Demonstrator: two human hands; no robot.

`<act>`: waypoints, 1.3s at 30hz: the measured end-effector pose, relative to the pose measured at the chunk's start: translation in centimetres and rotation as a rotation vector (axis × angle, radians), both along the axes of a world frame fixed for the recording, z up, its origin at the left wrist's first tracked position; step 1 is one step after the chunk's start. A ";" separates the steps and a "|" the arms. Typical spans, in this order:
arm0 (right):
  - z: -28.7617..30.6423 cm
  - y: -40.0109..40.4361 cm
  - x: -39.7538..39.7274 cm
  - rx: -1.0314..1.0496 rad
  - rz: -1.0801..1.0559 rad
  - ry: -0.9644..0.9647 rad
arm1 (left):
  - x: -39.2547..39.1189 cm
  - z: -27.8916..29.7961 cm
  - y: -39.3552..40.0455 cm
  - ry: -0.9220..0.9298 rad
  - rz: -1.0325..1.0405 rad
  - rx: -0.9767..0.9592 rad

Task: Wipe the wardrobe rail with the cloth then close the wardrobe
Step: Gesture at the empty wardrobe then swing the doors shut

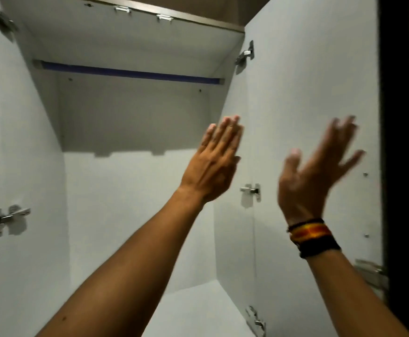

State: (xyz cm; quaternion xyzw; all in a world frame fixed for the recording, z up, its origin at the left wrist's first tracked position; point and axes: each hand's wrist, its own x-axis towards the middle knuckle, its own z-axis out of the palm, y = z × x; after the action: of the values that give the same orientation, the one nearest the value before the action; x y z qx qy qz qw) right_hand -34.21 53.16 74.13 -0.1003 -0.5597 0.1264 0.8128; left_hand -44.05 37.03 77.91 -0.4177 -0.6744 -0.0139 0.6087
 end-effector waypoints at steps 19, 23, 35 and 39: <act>-7.7 12.9 7.4 -0.549 0.804 -0.145 | 16.8 0.3 21.0 0.224 0.228 -0.794; -8.5 6.8 7.3 -0.547 1.040 -0.178 | 17.3 0.4 15.8 0.123 0.333 -0.859; -9.9 -12.3 -8.1 -0.503 1.408 -0.572 | 4.7 1.8 -1.3 -0.245 0.790 -0.852; -10.1 -14.8 -12.7 -0.555 1.269 -0.750 | -0.9 1.8 -3.5 -0.243 0.832 -0.838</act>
State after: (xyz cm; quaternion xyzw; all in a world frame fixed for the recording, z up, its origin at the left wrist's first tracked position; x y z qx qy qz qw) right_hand -46.91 38.33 64.05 0.0030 -0.6951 0.6590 0.2874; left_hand -44.99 33.54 79.71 -0.3186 -0.7941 0.4445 0.2652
